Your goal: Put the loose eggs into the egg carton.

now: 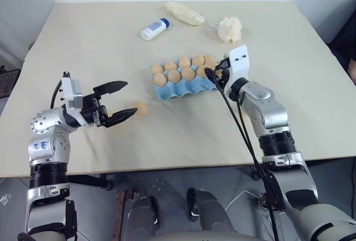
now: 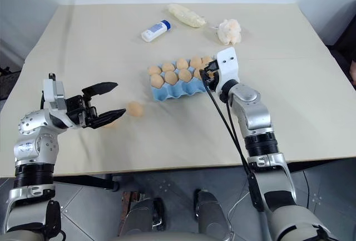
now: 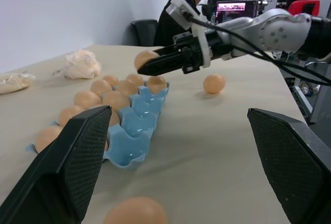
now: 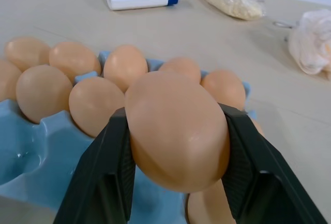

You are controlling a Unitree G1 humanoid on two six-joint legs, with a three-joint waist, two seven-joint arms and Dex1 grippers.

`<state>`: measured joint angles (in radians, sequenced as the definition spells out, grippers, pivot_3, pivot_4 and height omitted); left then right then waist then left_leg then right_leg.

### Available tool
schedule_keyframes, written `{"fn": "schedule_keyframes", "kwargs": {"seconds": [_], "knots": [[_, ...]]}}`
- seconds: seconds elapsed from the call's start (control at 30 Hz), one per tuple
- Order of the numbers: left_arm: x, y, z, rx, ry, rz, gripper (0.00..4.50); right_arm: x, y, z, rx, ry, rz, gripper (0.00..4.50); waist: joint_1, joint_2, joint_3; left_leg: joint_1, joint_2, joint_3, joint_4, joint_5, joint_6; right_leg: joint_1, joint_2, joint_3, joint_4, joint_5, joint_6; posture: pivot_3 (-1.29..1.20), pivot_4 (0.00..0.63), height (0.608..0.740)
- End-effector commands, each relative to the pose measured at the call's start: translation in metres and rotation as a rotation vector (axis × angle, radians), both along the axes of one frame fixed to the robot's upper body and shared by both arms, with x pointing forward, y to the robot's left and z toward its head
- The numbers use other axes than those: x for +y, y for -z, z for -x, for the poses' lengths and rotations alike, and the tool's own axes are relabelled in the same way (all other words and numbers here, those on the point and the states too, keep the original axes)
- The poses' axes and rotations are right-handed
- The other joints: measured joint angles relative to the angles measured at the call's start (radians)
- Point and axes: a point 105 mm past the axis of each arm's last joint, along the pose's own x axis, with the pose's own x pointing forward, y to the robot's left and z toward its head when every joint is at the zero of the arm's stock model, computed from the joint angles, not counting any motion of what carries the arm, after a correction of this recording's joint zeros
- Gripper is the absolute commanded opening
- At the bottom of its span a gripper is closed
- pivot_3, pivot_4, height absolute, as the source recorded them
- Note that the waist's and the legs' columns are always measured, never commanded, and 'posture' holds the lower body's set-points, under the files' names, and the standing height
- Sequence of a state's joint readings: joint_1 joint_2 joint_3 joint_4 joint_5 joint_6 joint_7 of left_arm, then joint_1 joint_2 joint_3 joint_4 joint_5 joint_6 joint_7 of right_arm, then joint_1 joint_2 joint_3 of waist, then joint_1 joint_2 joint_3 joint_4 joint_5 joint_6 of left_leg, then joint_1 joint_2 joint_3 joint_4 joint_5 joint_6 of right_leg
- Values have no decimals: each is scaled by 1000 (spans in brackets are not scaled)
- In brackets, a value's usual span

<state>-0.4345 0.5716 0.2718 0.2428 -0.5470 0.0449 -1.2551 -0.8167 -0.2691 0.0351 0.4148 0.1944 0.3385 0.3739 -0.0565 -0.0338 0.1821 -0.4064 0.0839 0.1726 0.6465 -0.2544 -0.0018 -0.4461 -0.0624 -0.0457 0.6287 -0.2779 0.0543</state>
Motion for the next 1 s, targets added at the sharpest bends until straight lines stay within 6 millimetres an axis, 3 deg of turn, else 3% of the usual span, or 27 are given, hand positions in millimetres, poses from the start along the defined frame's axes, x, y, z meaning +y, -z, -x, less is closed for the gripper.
{"fn": "schedule_keyframes", "kwargs": {"seconds": [0.03, 0.07, 0.17, 0.33, 0.47, 0.67, 1.0], "knots": [[4, -13, 5, -51, -16, 8, 4500, 11, -12, -2, -60, -48, 11, 1794, -1, 0, 0, 0, 0, 0, 0, 0, 0, 0, 0, 0, 0, 0, 0, 0, 150, 740], [5, -13, 6, -52, -21, 8, 4500, 13, -9, -3, -54, -57, 24, 1794, -1, 0, 0, 0, 0, 0, 0, 0, 0, 0, 0, 0, 0, 0, 0, 0, 150, 740], [7, -14, 7, -56, -34, 9, 4500, 16, -6, -4, -33, -65, 18, 2677, -3, 0, 0, 0, 1, 0, 0, 0, 0, 0, -1, 0, 1, 0, 0, 0, 150, 740], [10, -14, 8, -57, -50, 8, 4500, 14, -15, 0, -59, -73, 19, 4479, -4, 1, 0, 1, 4, -1, 0, 0, -3, 0, -1, 1, 1, 0, 0, 0, 150, 740], [10, -14, 8, -57, -51, 11, 4500, 10, -23, 5, -77, -71, 15, 4494, -3, 1, 1, 0, 5, -1, 0, 0, -3, -1, -1, 1, 1, 0, -1, 0, 150, 740], [9, -14, 6, -56, -41, 10, 4500, -8, -39, 29, -123, -86, 14, 4494, 1, 1, 1, 0, 6, -1, 0, -1, -4, -1, -1, 1, 0, 0, -1, 0, 150, 740], [13, -10, 1, -48, -37, 7, 4500, -65, -36, 110, -184, -158, 32, 4494, 9, 1, 1, 0, 2, -2, 0, -4, 0, -1, 0, 1, -2, 0, -1, 0, 150, 740]]}}
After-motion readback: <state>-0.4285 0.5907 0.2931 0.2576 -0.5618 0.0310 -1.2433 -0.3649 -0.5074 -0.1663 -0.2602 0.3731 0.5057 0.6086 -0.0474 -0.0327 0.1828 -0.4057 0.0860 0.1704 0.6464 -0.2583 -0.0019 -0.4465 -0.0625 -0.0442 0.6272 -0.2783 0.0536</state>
